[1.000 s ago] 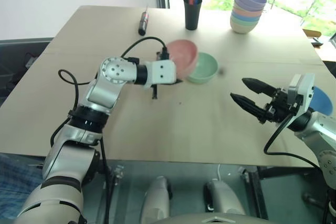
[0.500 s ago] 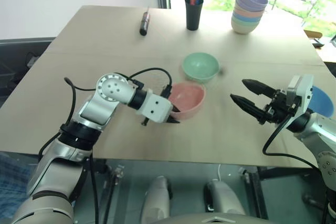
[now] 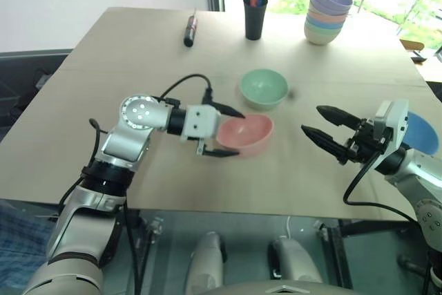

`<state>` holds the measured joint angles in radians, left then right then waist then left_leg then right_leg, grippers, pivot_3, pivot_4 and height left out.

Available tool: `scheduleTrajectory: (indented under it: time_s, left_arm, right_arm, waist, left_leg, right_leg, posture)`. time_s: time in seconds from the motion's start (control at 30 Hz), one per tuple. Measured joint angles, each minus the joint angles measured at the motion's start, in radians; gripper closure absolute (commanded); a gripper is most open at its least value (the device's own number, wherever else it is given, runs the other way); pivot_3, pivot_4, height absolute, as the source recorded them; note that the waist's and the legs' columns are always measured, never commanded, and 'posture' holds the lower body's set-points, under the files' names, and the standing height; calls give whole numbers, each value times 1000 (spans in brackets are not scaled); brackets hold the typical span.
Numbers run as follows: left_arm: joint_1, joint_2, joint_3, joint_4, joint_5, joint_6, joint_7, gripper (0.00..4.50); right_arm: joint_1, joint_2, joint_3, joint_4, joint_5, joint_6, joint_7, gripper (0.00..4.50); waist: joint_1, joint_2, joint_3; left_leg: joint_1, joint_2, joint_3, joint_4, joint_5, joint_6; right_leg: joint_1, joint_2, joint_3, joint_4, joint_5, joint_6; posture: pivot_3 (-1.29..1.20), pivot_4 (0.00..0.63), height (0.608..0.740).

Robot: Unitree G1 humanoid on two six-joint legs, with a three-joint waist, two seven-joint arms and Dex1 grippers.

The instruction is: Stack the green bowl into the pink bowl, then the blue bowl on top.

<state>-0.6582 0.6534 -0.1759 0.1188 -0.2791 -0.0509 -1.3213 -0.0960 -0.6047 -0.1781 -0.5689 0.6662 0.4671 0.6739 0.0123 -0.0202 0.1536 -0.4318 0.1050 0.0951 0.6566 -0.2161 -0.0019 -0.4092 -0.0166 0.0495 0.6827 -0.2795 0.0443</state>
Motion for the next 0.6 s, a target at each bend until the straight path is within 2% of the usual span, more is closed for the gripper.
scheduleTrajectory:
  time_s: [0.2, 0.27, 0.37, 0.6]
  left_arm:
    - [39, -17, 222, -82, -269, 353, 165, 31]
    - [53, -14, 244, -93, -284, 375, 180, 31]
    - [161, -6, 329, -166, -332, 411, 225, 31]
    - [313, 24, 459, -250, -352, 409, 294, 31]
  right_arm:
    - [-41, -27, 22, 48, -40, -8, 37, 1523]
    - [-49, -37, 29, 60, -57, -11, 42, 1523]
    - [-143, -85, 94, 177, -160, -11, 44, 1523]
    - [-388, -63, 270, 435, -344, -61, 95, 1523]
  waist:
    - [-6, 0, 0]
    - [-6, 0, 0]
    - [-19, 0, 0]
    - [-28, 0, 0]
  left_leg:
    - [1, 0, 1, 0, 0, 0]
    - [1, 0, 0, 0, 0, 0]
    - [1, 0, 1, 1, 0, 0]
    - [2, 1, 2, 1, 0, 0]
  right_leg:
    - [0, 0, 1, 1, 0, 0]
    - [0, 0, 0, 1, 0, 0]
    - [0, 0, 1, 2, 0, 0]
    - [-1, 0, 2, 5, 0, 0]
  posture:
    - [0, 150, 740]
    - [0, 150, 740]
    - [0, 150, 740]
    - [0, 150, 740]
